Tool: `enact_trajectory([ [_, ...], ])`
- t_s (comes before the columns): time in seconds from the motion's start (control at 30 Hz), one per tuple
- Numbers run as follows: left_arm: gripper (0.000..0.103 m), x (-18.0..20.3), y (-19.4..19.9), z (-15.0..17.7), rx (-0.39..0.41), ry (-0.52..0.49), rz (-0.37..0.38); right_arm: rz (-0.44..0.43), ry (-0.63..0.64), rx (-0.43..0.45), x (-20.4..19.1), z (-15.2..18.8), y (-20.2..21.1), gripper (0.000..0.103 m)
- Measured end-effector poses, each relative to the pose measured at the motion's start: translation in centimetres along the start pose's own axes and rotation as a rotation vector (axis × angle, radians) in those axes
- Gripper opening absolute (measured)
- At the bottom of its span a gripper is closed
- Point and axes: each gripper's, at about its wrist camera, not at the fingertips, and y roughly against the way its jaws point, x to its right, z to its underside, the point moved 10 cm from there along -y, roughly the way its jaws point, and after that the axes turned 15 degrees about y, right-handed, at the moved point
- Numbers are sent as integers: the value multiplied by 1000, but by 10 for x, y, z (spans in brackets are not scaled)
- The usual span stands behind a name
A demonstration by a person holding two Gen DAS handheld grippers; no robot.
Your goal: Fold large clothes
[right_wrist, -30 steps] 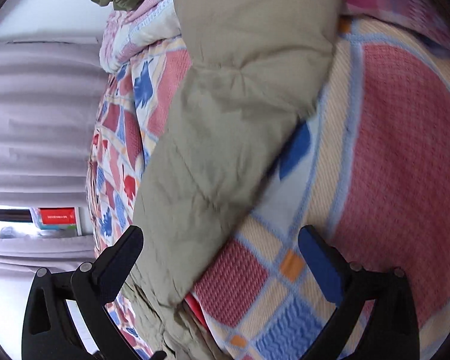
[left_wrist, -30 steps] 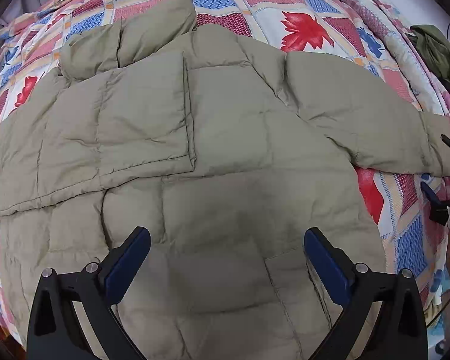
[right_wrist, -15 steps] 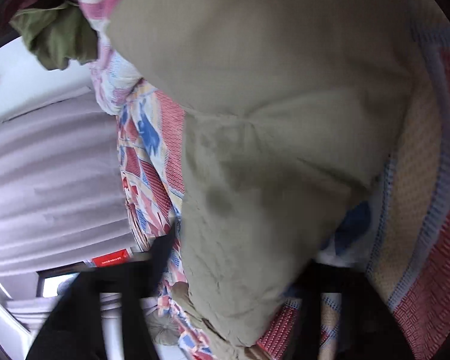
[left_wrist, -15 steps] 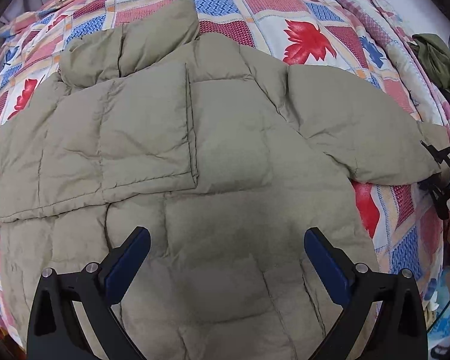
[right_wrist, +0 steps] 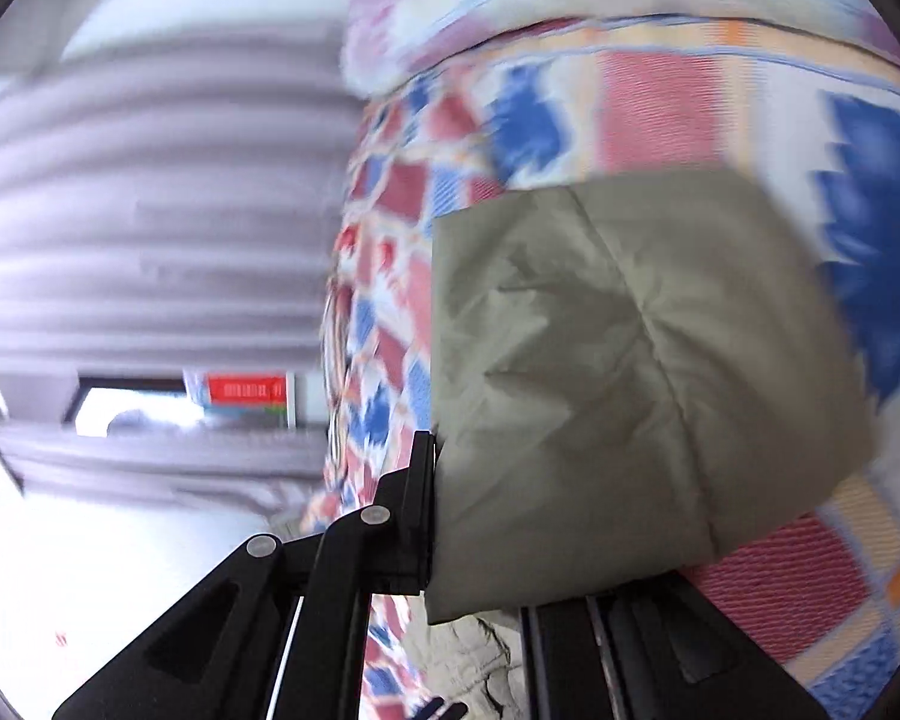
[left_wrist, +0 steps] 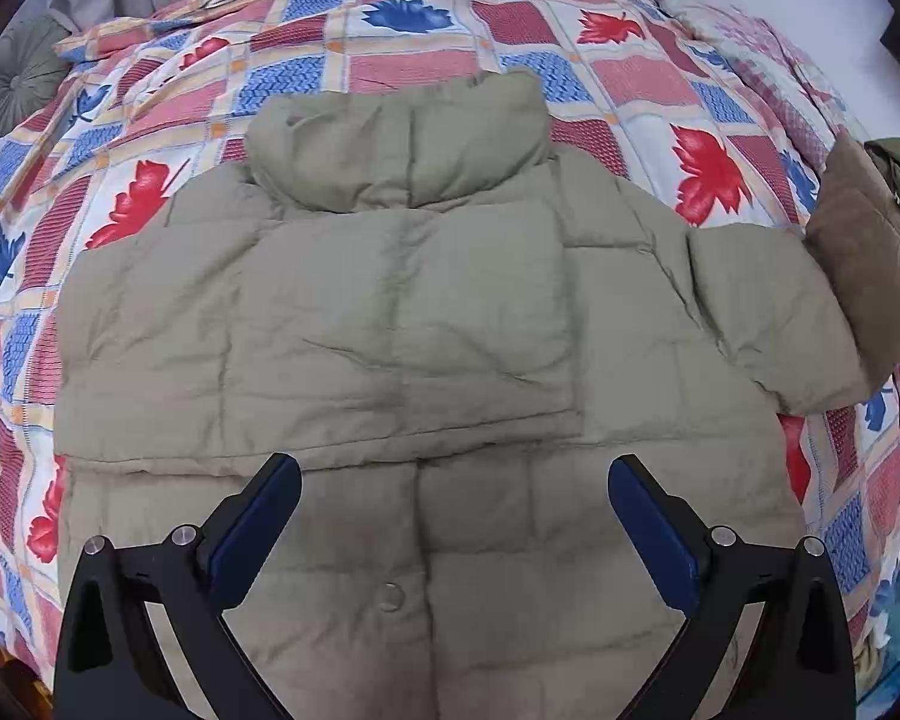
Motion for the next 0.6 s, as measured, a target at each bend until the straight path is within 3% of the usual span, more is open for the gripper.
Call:
enact_trajectory([
  [0.2, 103, -68, 16, -26, 68, 44, -21, 32, 343, -172, -109, 67, -88, 8],
  [0.37, 103, -141, 21, -46, 100, 139, -37, 84, 585, -343, -161, 169, -157, 8],
  [0.6, 103, -212, 19, -60, 127, 112, -101, 291, 679, -502, -123, 276, -215, 8],
])
